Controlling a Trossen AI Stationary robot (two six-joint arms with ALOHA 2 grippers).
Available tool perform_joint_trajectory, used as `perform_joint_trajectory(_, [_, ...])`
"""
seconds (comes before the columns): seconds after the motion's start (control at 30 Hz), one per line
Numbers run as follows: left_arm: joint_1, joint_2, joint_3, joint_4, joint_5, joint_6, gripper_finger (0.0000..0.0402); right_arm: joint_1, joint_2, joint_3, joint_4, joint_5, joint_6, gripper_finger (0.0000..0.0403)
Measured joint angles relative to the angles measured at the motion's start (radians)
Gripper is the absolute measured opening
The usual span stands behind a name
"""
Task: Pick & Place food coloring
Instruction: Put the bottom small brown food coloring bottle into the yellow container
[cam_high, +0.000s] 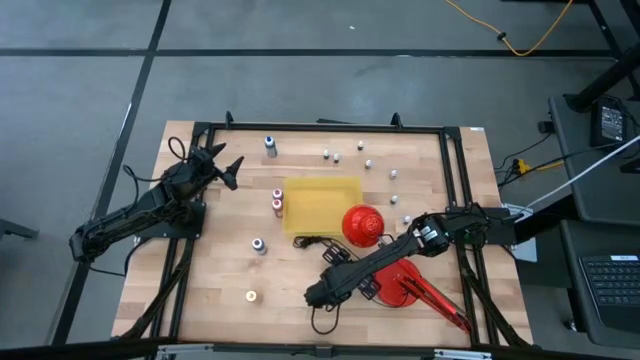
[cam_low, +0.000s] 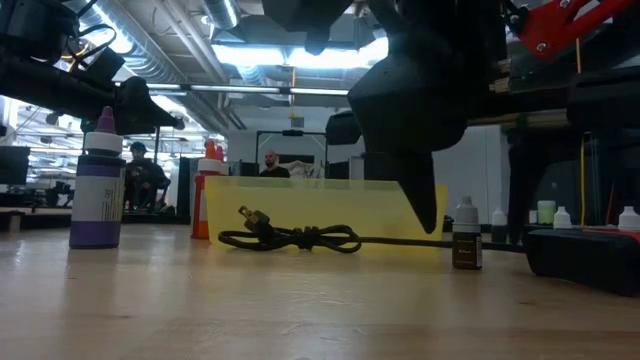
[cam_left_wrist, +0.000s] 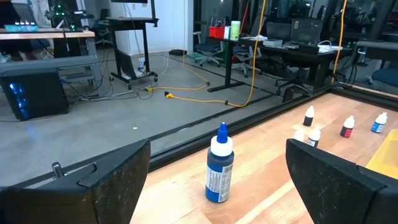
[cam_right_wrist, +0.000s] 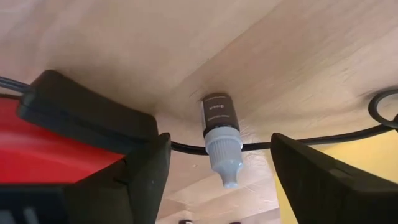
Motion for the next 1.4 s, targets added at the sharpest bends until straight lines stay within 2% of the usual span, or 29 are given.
perform_joint_trajectory(0.47, [0.0,0.0,0.0,0.0,0.0,0.0,0.0364,0.0,-0.036,0.0,0.0,0.0,0.031,0.0151])
perform_joint_trajectory(0.63, [0.0,0.0,0.0,0.0,0.0,0.0,0.0364,0.0,-0.036,0.001,0.004,-0.032,0.054,0.0115])
perform_joint_trajectory(1.0, [0.0,0.0,0.0,0.0,0.0,0.0,0.0364,0.0,-0.036,0.001,0.022,-0.034,0.057,0.0108])
perform_joint_trajectory(1.27, [0.0,0.0,0.0,0.0,0.0,0.0,0.0365,0.0,-0.036,0.001,0.024,-0.033,0.06,0.0057])
perform_joint_trajectory(1.4, [0.0,0.0,0.0,0.0,0.0,0.0,0.0363,0.0,-0.036,0.002,0.024,-0.033,0.073,0.0055])
